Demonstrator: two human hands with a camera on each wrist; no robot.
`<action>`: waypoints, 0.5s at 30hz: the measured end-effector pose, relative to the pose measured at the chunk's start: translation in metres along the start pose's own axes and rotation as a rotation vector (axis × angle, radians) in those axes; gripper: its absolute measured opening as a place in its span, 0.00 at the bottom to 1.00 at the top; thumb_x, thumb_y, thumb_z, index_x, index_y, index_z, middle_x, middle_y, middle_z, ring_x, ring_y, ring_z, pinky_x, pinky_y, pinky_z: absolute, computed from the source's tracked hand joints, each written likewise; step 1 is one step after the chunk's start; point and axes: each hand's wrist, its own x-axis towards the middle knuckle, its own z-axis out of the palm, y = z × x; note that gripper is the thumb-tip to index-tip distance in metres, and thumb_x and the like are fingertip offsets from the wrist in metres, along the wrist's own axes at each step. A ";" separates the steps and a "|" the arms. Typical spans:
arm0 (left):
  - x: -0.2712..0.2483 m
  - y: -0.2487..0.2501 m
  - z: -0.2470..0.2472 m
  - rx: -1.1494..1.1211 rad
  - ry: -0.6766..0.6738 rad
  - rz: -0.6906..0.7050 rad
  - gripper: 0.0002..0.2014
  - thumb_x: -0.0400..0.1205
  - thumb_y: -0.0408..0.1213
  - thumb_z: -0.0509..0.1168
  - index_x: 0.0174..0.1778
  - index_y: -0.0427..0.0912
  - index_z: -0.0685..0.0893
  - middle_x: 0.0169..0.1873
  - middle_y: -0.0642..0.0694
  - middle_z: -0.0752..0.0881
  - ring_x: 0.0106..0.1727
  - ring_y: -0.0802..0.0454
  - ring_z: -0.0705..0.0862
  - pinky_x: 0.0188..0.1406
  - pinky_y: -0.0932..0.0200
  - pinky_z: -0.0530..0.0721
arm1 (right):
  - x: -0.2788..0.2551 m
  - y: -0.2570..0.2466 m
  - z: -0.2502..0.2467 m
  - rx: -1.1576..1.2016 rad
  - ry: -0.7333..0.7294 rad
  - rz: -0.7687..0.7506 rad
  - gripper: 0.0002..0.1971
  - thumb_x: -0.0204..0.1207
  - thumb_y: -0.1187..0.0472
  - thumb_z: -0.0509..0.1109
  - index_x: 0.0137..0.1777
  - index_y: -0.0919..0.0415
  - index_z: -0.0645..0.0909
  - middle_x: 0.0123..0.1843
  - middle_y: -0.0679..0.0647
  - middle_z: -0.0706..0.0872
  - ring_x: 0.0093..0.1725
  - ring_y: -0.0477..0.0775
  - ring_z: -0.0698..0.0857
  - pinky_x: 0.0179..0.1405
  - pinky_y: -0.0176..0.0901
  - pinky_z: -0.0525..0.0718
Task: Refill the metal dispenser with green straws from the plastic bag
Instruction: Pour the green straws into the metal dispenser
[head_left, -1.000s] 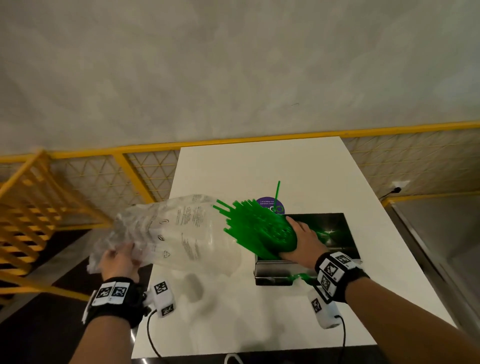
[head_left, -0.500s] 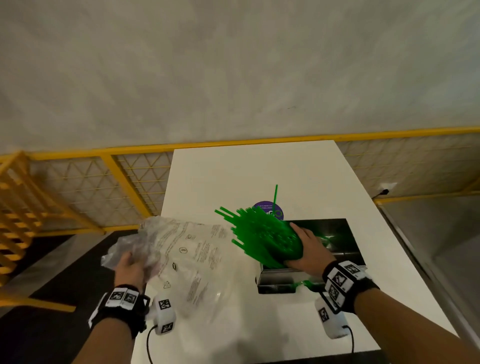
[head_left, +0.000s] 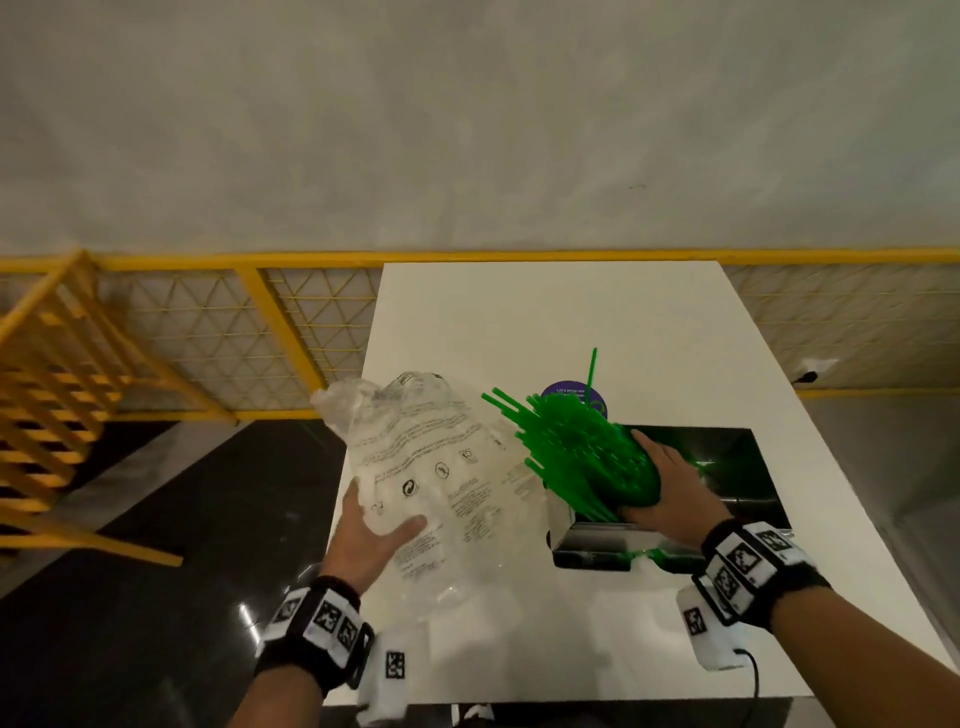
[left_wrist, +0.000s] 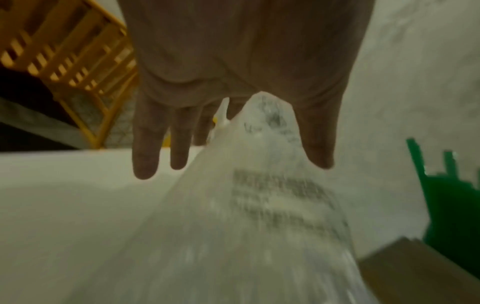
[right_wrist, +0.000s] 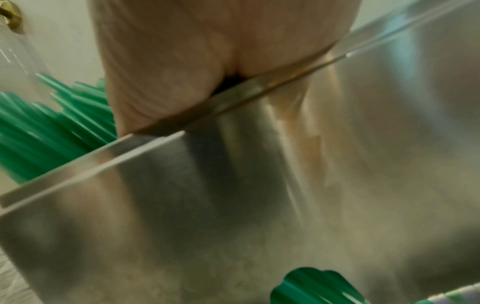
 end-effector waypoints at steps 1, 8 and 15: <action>-0.006 -0.008 0.010 0.035 -0.026 0.012 0.54 0.66 0.41 0.81 0.81 0.54 0.52 0.64 0.55 0.73 0.66 0.51 0.75 0.70 0.45 0.74 | 0.000 0.000 0.000 -0.002 0.000 -0.001 0.57 0.60 0.50 0.83 0.83 0.44 0.49 0.78 0.57 0.64 0.75 0.62 0.68 0.74 0.62 0.71; 0.024 -0.027 0.016 0.292 -0.042 0.035 0.47 0.76 0.19 0.63 0.81 0.63 0.48 0.49 0.51 0.82 0.42 0.49 0.87 0.47 0.57 0.85 | 0.000 0.000 0.000 -0.011 -0.002 -0.017 0.56 0.60 0.48 0.82 0.83 0.44 0.48 0.78 0.57 0.65 0.74 0.61 0.70 0.72 0.63 0.73; 0.047 -0.030 -0.011 0.472 -0.019 -0.070 0.39 0.77 0.18 0.60 0.82 0.48 0.57 0.59 0.44 0.81 0.55 0.44 0.80 0.51 0.55 0.79 | 0.000 0.003 -0.001 0.028 -0.024 -0.048 0.56 0.60 0.44 0.80 0.82 0.40 0.48 0.78 0.55 0.63 0.75 0.63 0.67 0.73 0.63 0.72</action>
